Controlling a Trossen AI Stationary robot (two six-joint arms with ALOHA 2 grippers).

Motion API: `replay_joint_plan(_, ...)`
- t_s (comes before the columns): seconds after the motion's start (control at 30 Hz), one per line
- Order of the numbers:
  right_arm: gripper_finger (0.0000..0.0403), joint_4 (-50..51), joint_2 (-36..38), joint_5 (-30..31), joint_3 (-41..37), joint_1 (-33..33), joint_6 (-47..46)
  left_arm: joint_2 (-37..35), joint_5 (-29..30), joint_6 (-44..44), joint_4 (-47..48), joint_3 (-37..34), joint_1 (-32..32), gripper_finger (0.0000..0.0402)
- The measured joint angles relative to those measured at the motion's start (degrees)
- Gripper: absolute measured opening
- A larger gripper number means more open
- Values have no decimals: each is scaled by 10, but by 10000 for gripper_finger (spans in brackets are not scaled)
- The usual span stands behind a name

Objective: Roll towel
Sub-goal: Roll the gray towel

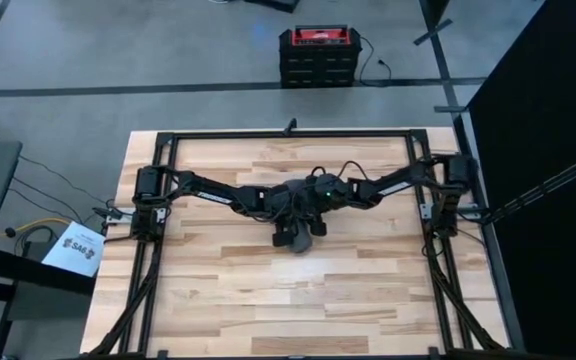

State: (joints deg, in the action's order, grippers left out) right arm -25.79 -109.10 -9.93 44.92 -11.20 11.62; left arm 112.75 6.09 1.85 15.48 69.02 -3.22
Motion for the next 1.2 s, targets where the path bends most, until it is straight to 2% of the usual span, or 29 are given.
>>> replay_joint_plan(0.23,240,-13,-32,-3,3,-11,-17,-12,2,-13,107,33,4,0)
replay_joint_plan(0.37,240,-18,-33,5,3,-11,-18,-34,4,-34,219,65,14,0)
replay_joint_plan(0.47,240,-17,-33,5,2,-11,-20,-68,42,-42,263,89,26,0)
replay_joint_plan(0.53,240,-17,-33,6,2,-10,-21,-95,74,-40,227,93,30,0)
replay_joint_plan(0.6,240,-21,-33,5,1,-10,-21,-115,75,-29,141,86,30,0)
replay_joint_plan(0.7,240,-22,-34,8,0,-5,-20,-116,50,-19,55,69,29,0)
replay_joint_plan(0.83,240,-18,-33,8,-1,-5,-20,-106,25,-38,-12,30,35,0)
replay_joint_plan(0.93,240,-17,-33,9,0,-5,-21,-97,15,-57,-33,-12,52,0)
replay_joint_plan(1.1,240,-22,-33,8,-1,-6,-21,-86,2,-76,-161,-82,89,0)
replay_joint_plan(1.2,240,-26,-34,8,-2,-6,-21,-85,5,-104,-199,-132,106,0)
